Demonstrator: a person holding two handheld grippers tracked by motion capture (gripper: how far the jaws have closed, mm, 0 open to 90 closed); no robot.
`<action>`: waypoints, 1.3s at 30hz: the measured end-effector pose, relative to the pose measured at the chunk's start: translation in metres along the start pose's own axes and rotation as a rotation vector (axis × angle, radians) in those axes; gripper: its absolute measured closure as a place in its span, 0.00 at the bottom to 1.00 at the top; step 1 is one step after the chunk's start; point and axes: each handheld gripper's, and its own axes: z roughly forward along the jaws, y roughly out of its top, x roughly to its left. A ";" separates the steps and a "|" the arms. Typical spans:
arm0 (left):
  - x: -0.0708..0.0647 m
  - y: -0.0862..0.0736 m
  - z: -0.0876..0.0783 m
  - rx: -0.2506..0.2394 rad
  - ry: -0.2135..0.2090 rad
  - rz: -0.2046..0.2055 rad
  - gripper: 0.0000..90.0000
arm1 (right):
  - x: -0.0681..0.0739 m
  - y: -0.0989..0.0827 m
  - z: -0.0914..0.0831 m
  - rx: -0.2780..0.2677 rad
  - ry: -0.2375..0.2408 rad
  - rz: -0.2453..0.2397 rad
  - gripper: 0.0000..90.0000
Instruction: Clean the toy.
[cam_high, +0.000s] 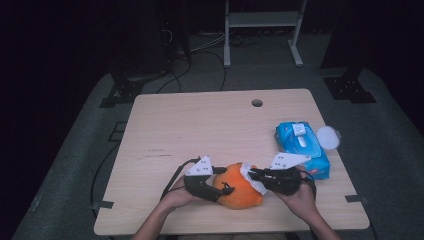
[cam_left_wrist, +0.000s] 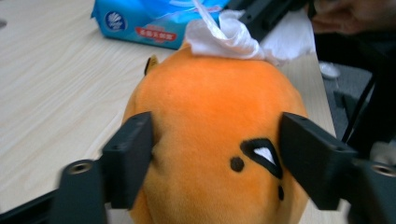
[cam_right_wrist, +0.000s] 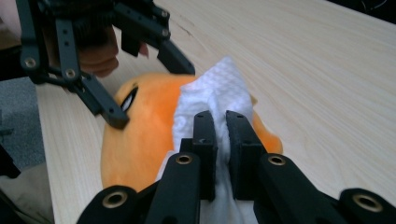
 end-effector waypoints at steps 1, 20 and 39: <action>-0.002 0.001 0.001 -0.003 -0.003 0.012 0.37 | 0.000 0.002 0.000 -0.001 -0.009 -0.009 0.91; 0.005 0.002 0.004 0.026 -0.029 -0.156 0.39 | 0.000 -0.004 -0.002 0.021 0.028 -0.023 0.91; 0.005 0.011 -0.005 -0.028 0.017 -0.077 0.09 | -0.007 -0.007 -0.002 0.035 -0.015 -0.034 0.91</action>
